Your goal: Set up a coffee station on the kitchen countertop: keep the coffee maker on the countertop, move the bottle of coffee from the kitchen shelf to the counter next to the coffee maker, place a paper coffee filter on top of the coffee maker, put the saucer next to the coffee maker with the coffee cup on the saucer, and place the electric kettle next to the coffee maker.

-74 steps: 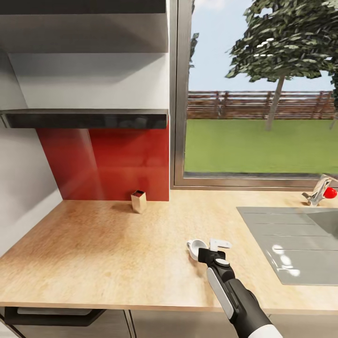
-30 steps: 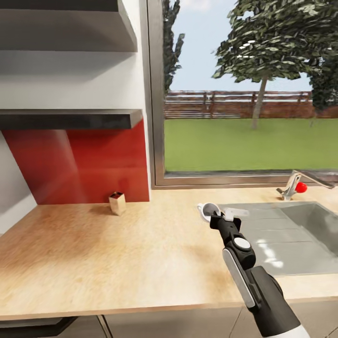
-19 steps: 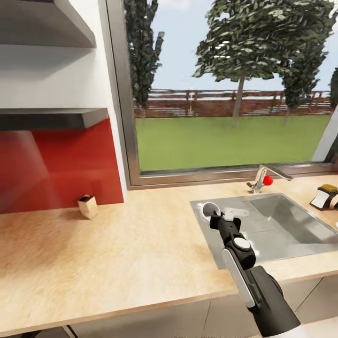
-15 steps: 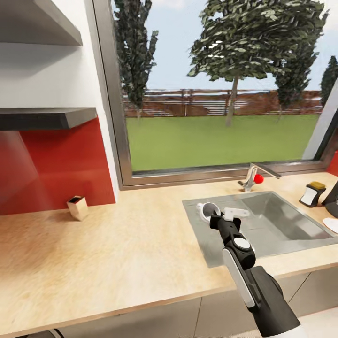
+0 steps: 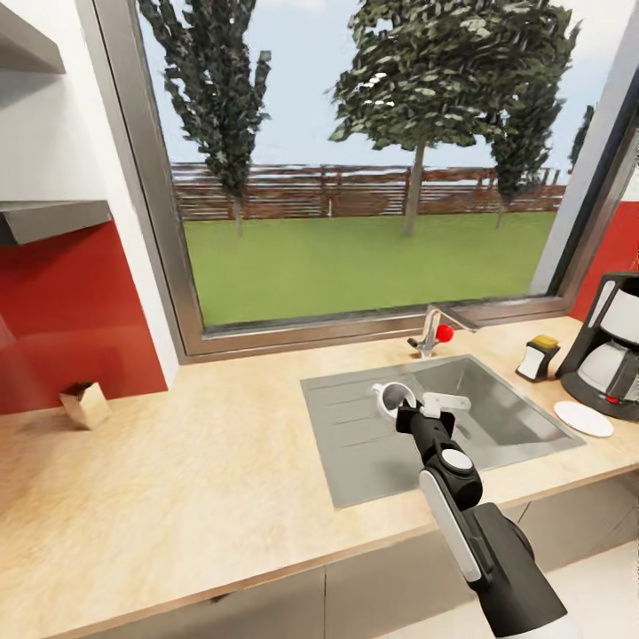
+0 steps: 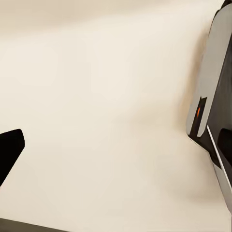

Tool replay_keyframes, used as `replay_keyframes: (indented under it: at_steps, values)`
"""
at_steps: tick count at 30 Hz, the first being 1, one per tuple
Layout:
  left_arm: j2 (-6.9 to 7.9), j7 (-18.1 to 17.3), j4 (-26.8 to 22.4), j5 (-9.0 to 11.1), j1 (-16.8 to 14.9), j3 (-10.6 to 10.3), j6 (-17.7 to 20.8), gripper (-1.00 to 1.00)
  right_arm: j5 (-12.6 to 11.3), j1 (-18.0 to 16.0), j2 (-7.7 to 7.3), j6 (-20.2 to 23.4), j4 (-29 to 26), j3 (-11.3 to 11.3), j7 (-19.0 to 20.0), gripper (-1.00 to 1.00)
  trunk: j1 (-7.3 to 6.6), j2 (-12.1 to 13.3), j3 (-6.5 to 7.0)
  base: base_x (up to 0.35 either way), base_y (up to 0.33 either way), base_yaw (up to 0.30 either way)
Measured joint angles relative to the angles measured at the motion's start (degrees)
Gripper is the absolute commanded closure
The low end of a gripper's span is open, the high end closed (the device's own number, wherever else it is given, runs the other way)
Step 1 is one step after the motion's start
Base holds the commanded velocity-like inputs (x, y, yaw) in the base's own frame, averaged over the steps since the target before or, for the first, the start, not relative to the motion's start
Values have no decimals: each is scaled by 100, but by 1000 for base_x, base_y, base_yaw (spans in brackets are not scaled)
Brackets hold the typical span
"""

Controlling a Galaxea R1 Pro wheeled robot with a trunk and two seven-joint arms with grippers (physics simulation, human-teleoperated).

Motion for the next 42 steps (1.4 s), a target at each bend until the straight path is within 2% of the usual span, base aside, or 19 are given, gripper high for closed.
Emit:
replay_keyframes:
  at_steps: [16, 28, 32, 42]
  values:
    - [-8, 0, -7, -9, -1, 12, 9, -100, -3, 2, 22, -10, -2, -16, -12, 100, 2, -1, -1, 119, -263, 0]
    - [-46, 0, -8, -11, -1, 19, 47, -100, -9, 4, 23, -10, -2, -18, -12, 100, 2, 0, -1, 0, -199, -261]
    - [-101, 1, 0, -11, -1, 10, 65, -100, -10, 3, 23, -11, -3, -20, -12, 100, 2, -1, -1, 0, -37, -268]
    - [-121, 1, -4, -12, -1, 12, 69, -100, -11, 6, 22, -11, -1, -27, -12, 100, 2, -1, -1, 0, -2, -268]
